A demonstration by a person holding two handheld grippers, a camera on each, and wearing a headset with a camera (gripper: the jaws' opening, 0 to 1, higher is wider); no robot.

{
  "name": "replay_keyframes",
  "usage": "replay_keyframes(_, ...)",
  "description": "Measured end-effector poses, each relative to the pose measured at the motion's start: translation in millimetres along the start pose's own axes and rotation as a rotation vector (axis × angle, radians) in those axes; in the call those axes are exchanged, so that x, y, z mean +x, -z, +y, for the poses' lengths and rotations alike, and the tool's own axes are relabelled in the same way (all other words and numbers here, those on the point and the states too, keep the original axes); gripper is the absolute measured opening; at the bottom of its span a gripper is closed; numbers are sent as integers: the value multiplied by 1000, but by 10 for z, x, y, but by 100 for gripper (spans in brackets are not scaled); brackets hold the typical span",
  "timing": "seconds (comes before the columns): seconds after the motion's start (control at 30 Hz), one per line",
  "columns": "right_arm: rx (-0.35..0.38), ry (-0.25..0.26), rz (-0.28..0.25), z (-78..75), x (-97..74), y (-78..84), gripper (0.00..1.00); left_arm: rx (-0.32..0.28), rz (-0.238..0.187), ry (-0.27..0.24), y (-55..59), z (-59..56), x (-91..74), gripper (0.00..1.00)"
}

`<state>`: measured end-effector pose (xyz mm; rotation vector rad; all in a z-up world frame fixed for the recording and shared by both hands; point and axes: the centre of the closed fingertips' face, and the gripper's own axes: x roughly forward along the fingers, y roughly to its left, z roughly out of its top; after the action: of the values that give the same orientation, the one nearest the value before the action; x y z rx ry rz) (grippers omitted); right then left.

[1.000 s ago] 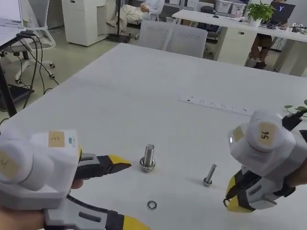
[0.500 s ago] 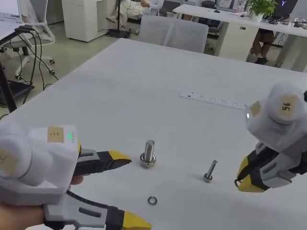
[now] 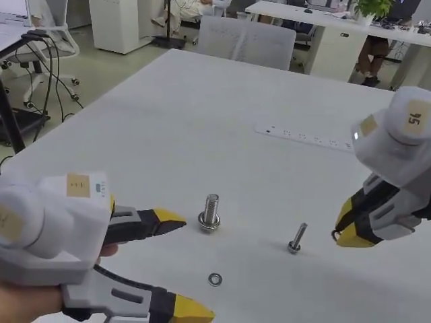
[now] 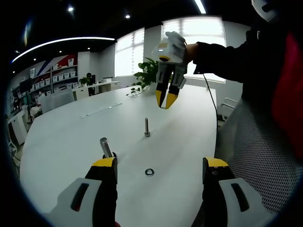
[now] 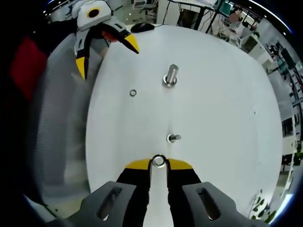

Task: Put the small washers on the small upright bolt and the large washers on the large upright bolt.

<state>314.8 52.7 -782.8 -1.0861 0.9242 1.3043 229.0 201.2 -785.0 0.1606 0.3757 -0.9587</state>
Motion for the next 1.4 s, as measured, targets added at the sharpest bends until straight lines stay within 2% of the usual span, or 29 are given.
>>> replay_keyframes(0.63,-46,10,3,-186,30,-177,14,-7,-7,-10,-2,11,-17,73)
replay_keyframes(1.17,-84,-7,15,-319,259,-235,14,-21,3,-18,26,63,-26,73)
replay_keyframes(1.4,-84,-23,6,-311,310,-245,14,-26,8,-19,43,78,-22,72)
